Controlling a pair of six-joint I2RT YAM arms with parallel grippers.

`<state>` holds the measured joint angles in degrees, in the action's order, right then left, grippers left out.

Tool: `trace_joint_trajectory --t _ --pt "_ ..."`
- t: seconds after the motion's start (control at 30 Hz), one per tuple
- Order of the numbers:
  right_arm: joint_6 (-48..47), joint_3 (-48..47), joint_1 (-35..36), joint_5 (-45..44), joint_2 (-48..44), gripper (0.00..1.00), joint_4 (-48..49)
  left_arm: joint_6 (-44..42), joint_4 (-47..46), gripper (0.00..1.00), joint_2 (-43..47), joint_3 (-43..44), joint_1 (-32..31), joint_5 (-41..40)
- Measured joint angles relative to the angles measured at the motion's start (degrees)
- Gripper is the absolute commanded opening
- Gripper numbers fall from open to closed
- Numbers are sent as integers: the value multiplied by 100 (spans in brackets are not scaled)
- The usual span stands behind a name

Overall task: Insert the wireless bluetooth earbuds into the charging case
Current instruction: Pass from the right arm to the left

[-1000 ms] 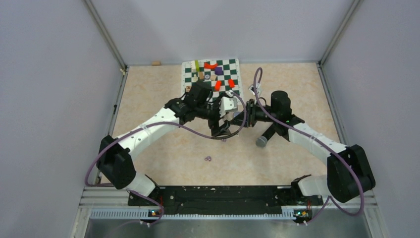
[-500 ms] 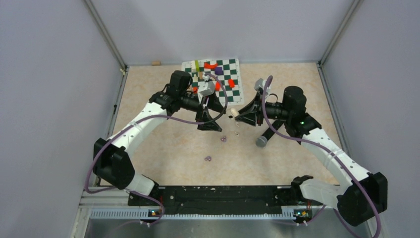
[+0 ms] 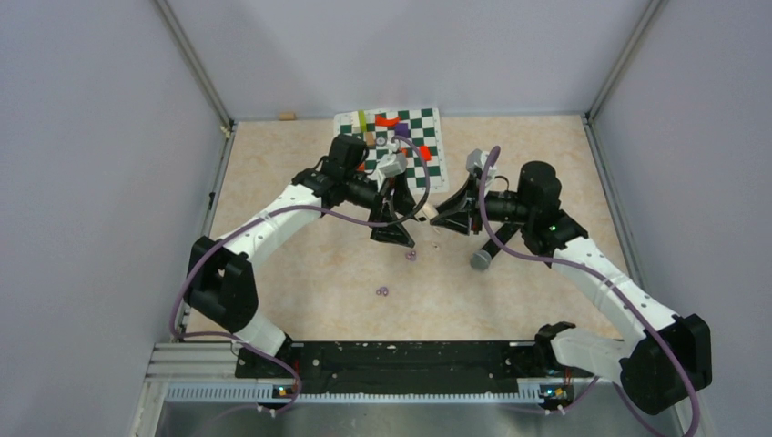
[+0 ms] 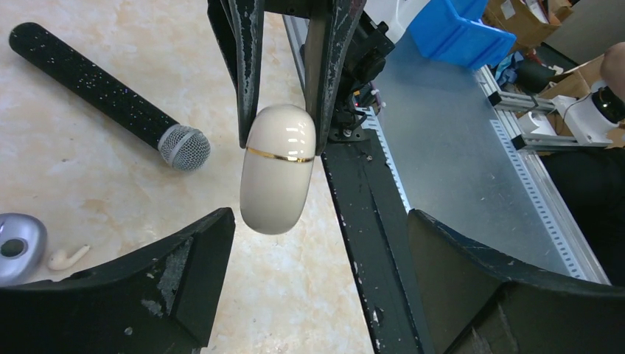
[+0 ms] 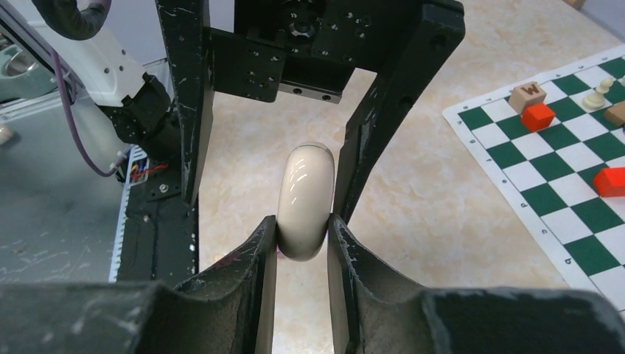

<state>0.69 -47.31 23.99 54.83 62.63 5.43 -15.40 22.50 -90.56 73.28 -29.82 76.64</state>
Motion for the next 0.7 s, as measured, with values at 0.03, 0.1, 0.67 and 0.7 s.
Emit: trace_joint_trajectory --t 0.03,0.1,0.67,0.7 --pt "50 44 0 13 0 15 44 26 -7 89 -37 0 -15 -7" --pt "109 98 2 17 0 15 101 63 -26 88 -83 -2 -50 -22" --pt "466 308 15 96 92 15 560 179 -269 67 -83 -144 -295 -195" --pt "472 308 20 98 92 15 570 179 -280 66 -83 -144 -295 -195"
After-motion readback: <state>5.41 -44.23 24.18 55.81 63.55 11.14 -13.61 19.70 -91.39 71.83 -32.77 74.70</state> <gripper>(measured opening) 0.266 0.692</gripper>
